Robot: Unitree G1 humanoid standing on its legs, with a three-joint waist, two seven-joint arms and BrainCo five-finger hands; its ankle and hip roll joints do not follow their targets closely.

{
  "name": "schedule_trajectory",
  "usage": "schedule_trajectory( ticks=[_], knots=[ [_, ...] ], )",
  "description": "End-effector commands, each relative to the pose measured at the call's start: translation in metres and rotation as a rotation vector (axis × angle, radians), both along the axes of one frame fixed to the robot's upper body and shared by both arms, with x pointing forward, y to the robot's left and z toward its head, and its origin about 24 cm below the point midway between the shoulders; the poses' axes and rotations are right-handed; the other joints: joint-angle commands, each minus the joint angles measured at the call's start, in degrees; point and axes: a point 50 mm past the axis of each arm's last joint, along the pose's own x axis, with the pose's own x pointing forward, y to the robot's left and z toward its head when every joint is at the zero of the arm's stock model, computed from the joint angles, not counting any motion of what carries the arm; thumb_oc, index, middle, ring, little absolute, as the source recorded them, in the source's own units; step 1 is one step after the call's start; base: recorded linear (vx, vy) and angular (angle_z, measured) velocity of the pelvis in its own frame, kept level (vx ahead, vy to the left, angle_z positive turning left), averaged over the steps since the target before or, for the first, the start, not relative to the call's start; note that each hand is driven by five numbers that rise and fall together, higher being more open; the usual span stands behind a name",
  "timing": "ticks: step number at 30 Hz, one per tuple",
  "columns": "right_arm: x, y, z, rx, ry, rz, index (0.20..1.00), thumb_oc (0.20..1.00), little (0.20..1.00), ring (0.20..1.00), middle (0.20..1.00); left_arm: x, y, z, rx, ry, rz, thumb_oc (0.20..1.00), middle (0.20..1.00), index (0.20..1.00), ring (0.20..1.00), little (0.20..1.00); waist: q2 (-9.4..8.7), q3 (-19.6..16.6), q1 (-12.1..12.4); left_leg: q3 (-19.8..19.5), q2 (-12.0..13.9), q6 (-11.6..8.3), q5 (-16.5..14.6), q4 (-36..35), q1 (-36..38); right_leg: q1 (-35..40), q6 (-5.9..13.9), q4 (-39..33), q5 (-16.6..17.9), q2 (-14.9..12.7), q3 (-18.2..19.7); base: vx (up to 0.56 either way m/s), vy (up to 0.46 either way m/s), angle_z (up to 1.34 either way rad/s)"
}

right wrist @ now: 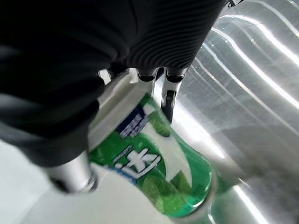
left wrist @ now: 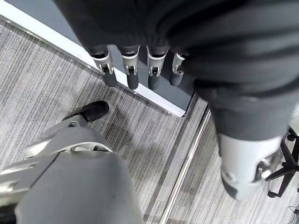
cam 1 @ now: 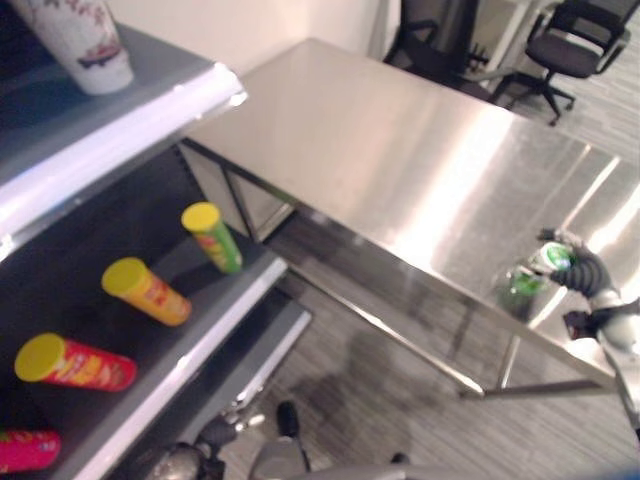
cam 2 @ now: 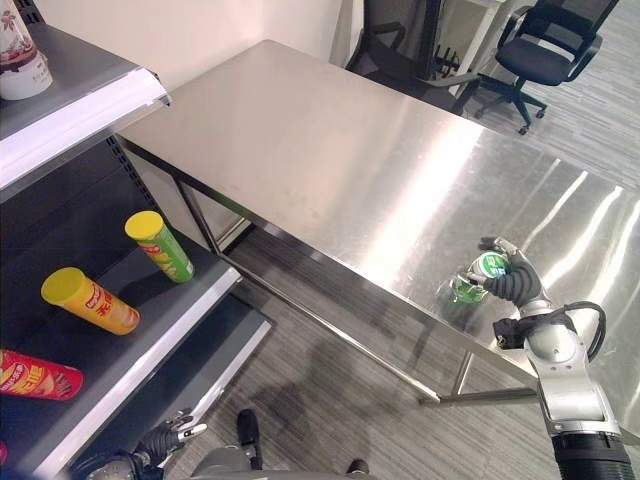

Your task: Put the goods on the table back onto the shelves and tidy them up.

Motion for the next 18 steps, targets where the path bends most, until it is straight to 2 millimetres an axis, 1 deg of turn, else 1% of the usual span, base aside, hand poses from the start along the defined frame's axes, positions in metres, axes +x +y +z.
schedule_trajectory(
  ticks=[1, 7, 9, 10, 12, 14, 15, 16, 17, 18],
  knots=[
    [0.012, -0.002, 0.030, -0.106, -0.067, 0.027, 0.200, 0.200, 0.200, 0.200, 0.200, 0.023, 0.004, 0.009, 0.036, -0.058, -0.062, 1.000, 1.000, 1.000, 1.000, 1.000, 1.85, -1.04, 2.72, 2.02, 6.13, -5.57, -0.95, 0.12, 6.84, -1.59, 0.88, 0.06, 6.65, -1.12, -2.81, 0.00, 0.000, 0.00],
    [0.011, -0.002, 0.034, -0.122, -0.083, 0.031, 0.200, 0.200, 0.200, 0.200, 0.200, 0.024, 0.003, 0.008, 0.035, -0.059, -0.062, 1.000, 1.000, 1.000, 1.000, 1.000, 1.83, -1.27, 2.58, 2.16, 6.00, -5.51, -1.19, 0.12, 7.13, -1.37, 0.97, 0.06, 6.69, -1.24, -2.87, 0.00, 0.000, 0.00],
    [0.011, 0.002, 0.043, -0.133, -0.130, 0.043, 0.200, 0.200, 0.200, 0.200, 0.200, 0.026, 0.003, 0.009, 0.038, -0.065, -0.054, 1.000, 1.000, 1.000, 1.000, 1.000, 1.73, -1.55, 2.40, 2.04, 5.79, -5.35, -1.41, 0.12, 7.31, -1.14, 1.09, 0.17, 6.69, -1.44, -2.86, 0.00, 0.000, 0.00],
    [0.011, 0.002, 0.043, -0.133, -0.130, 0.043, 0.200, 0.200, 0.200, 0.200, 0.200, 0.026, 0.003, 0.009, 0.038, -0.065, -0.054, 1.000, 1.000, 1.000, 1.000, 1.000, 1.72, -1.54, 2.40, 2.03, 5.78, -5.35, -1.41, 0.12, 7.31, -1.13, 1.09, 0.17, 6.70, -1.45, -2.87, 0.00, 0.000, 0.00],
    [0.014, 0.009, 0.055, -0.136, -0.191, 0.066, 0.200, 0.200, 0.200, 0.200, 0.200, 0.028, 0.003, 0.010, 0.035, -0.082, -0.053, 1.000, 1.000, 1.000, 1.000, 1.000, 1.65, -1.91, 2.36, 1.77, 5.08, -4.84, -2.07, 0.12, 7.62, -1.06, 1.45, 0.82, 7.02, -2.14, -2.92, 0.01, 0.054, 0.00],
    [0.016, 0.020, 0.076, -0.163, -0.281, 0.106, 0.200, 0.200, 0.200, 0.200, 0.200, 0.030, 0.003, 0.010, 0.029, -0.089, -0.040, 1.000, 1.000, 1.000, 1.000, 1.000, 1.76, -2.27, 2.48, 1.33, 3.88, -3.63, -3.04, 0.12, 8.13, -2.39, 2.11, 6.30, 6.93, -4.37, -2.66, 0.00, 0.107, 0.04],
    [0.017, 0.030, 0.089, -0.173, -0.342, 0.143, 0.200, 0.200, 0.200, 0.200, 0.200, 0.033, 0.002, 0.011, 0.028, -0.097, -0.037, 1.000, 1.000, 1.000, 1.000, 1.000, 2.09, -1.88, 2.48, 0.31, 3.03, -2.60, -3.71, 0.12, 8.49, -4.89, 2.69, 12.88, 7.64, -6.70, -1.16, 0.00, 0.093, 0.13],
    [0.018, 0.035, 0.096, -0.177, -0.374, 0.167, 0.200, 0.200, 0.200, 0.200, 0.200, 0.034, 0.002, 0.011, 0.029, -0.096, -0.041, 1.000, 1.000, 1.000, 1.000, 1.000, 2.31, -1.53, 2.43, -0.68, 2.79, -2.15, -3.78, 0.12, 8.62, -5.94, 3.05, 16.09, 8.16, -7.90, -0.22, -0.01, 0.016, 0.47],
    [0.017, 0.041, 0.104, -0.188, -0.413, 0.196, 0.200, 0.200, 0.200, 0.200, 0.200, 0.036, 0.002, 0.010, 0.034, -0.084, -0.060, 1.000, 1.000, 1.000, 1.000, 1.000, 2.47, -1.16, 1.68, -2.70, 2.70, -1.88, -3.95, 0.12, 8.25, -7.45, 2.81, 18.93, 7.02, -7.39, 4.39, 0.00, -0.028, 0.58],
    [0.017, 0.041, 0.105, -0.188, -0.413, 0.196, 0.200, 0.200, 0.200, 0.200, 0.200, 0.036, 0.002, 0.010, 0.034, -0.084, -0.060, 1.000, 1.000, 1.000, 1.000, 1.000, 2.50, -1.26, 1.67, -2.70, 2.73, -1.86, -3.87, 0.12, 8.07, -7.57, 2.78, 18.81, 7.15, -7.33, 4.38, 0.00, -0.123, 0.95]
  ],
)
